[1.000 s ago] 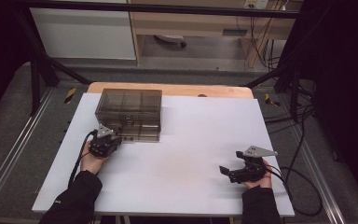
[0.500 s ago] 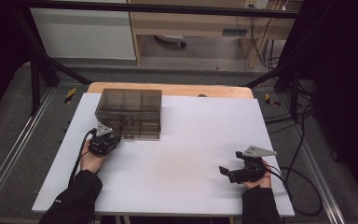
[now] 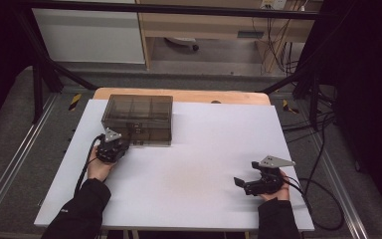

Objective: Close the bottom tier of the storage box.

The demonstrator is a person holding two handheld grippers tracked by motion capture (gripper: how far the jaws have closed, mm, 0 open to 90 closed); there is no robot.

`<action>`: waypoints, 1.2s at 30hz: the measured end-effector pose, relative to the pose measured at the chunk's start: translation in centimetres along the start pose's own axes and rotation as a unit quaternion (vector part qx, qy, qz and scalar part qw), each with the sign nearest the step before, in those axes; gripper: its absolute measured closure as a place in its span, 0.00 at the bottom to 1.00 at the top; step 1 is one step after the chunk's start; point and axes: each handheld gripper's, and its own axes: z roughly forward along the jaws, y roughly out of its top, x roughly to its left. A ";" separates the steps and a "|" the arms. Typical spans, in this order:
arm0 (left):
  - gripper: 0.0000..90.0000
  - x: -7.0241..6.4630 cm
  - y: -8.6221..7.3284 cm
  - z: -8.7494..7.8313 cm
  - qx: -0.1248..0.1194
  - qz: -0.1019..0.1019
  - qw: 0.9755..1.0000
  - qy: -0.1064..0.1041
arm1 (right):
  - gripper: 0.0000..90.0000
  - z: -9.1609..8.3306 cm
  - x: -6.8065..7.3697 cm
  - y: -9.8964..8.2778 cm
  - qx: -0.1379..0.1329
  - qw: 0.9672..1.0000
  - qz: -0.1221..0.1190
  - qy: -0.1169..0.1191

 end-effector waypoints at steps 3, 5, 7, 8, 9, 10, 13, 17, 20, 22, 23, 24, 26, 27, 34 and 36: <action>0.99 0.1 0.0 0.2 -0.001 -0.003 1.000 0.001 | 0.00 0.0 0.0 0.0 0.001 1.000 -0.001 0.000; 0.99 0.1 0.1 0.2 -0.001 -0.003 1.000 0.001 | 0.00 0.0 0.0 0.0 0.001 1.000 0.000 0.000; 0.99 0.1 0.1 0.2 -0.003 -0.002 1.000 0.001 | 0.00 0.0 0.0 0.0 0.001 1.000 0.000 0.000; 0.99 0.1 0.1 0.3 -0.004 -0.001 1.000 0.002 | 0.00 0.0 0.0 0.0 0.001 1.000 0.000 0.000; 0.99 0.1 0.1 0.3 -0.004 -0.001 1.000 0.002 | 0.00 0.0 0.0 0.0 0.001 1.000 0.000 0.000; 0.99 0.2 0.2 0.3 -0.003 -0.002 1.000 0.003 | 0.00 0.1 0.0 0.0 0.001 1.000 0.000 0.000; 0.99 0.2 0.3 0.5 -0.002 0.000 1.000 0.004 | 0.00 0.1 0.0 0.0 0.002 1.000 -0.001 0.000; 0.99 0.2 0.5 0.8 0.001 0.001 1.000 0.005 | 0.00 0.1 0.0 0.0 0.001 1.000 0.000 0.000; 0.99 0.2 0.6 0.9 0.000 0.001 1.000 0.006 | 0.00 0.0 0.0 0.0 0.001 1.000 0.000 0.000; 0.99 0.2 0.7 1.0 -0.001 -0.002 1.000 0.007 | 0.00 0.0 0.0 0.0 0.001 1.000 0.001 0.000; 0.99 0.2 0.8 1.1 -0.001 -0.001 1.000 0.009 | 0.00 0.0 0.0 0.0 0.001 1.000 0.001 0.000; 0.99 0.2 0.8 1.1 -0.001 -0.001 1.000 0.009 | 0.00 0.0 0.0 0.0 0.000 1.000 0.001 0.000; 0.99 0.2 1.0 1.2 -0.002 -0.002 1.000 0.010 | 0.00 0.0 0.0 0.0 0.001 1.000 0.001 0.000; 0.99 0.2 1.0 1.2 -0.005 -0.002 1.000 0.010 | 0.00 0.0 0.0 0.0 0.001 1.000 0.002 0.000; 0.99 0.4 1.1 1.4 -0.008 -0.008 1.000 0.015 | 0.00 0.0 0.0 0.0 -0.001 1.000 0.001 0.001; 0.99 0.4 1.1 1.4 -0.013 -0.006 1.000 0.018 | 0.00 0.0 0.0 0.0 -0.002 1.000 0.002 0.000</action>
